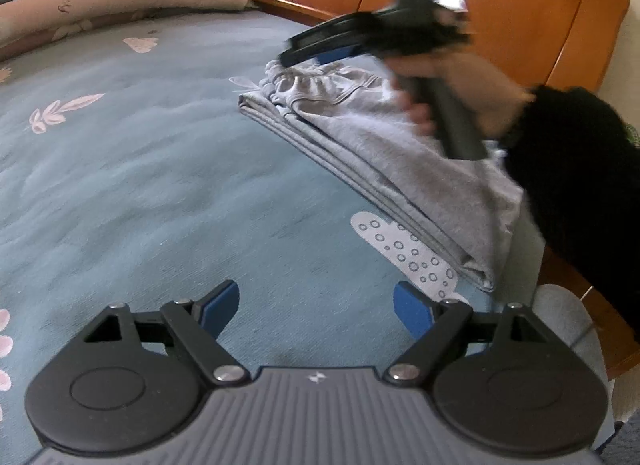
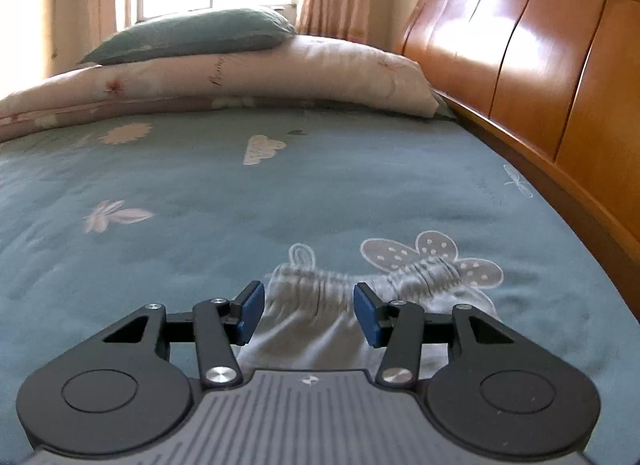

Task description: Fold clothes

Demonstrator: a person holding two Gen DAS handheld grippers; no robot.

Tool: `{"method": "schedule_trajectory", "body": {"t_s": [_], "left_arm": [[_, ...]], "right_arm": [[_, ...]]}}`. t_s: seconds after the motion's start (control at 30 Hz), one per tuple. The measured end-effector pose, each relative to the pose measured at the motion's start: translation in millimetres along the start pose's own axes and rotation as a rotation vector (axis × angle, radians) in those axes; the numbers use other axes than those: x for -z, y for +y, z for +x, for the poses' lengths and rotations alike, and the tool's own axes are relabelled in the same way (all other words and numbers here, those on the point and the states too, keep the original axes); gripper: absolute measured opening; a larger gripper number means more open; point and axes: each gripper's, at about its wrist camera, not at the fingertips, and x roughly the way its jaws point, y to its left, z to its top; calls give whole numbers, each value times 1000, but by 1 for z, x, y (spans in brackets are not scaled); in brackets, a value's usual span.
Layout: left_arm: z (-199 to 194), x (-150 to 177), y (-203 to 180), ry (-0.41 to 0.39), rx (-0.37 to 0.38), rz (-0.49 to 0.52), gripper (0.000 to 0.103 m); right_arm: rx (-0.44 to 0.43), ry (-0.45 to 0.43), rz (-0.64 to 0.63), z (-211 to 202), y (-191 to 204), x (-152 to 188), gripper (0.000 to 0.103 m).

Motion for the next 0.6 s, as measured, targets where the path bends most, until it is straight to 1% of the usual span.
{"method": "schedule_trajectory", "body": {"t_s": [0.07, 0.1, 0.13, 0.17, 0.23, 0.27, 0.37, 0.47, 0.53, 0.6], "left_arm": [[0, 1, 2, 5, -7, -9, 85], [0, 2, 3, 10, -12, -13, 85], [0, 2, 4, 15, -18, -14, 85], [-1, 2, 4, 19, -20, -10, 85], [-3, 2, 3, 26, -28, -4, 85], [-3, 2, 3, 27, -33, -2, 85], [-4, 0, 0, 32, -49, 9, 85], [-1, -2, -1, 38, -54, 19, 85], [2, -2, -3, 41, -50, 23, 85], [6, -3, -5, 46, -47, 27, 85]], "right_arm": [[2, 50, -2, 24, 10, 3, 56], [3, 78, -8, 36, 17, 6, 59], [19, 83, -44, 41, 26, 9, 62], [38, 84, -86, 45, 36, 11, 69], [35, 84, -102, 40, 41, 9, 70], [3, 75, -78, 32, 37, 6, 69], [-115, 39, 54, 3, 7, -2, 68], [-149, 1, 164, -25, -33, -4, 68], [-166, 6, 253, -34, -67, -3, 68], [-153, 24, 329, -33, -98, 1, 68]]}}
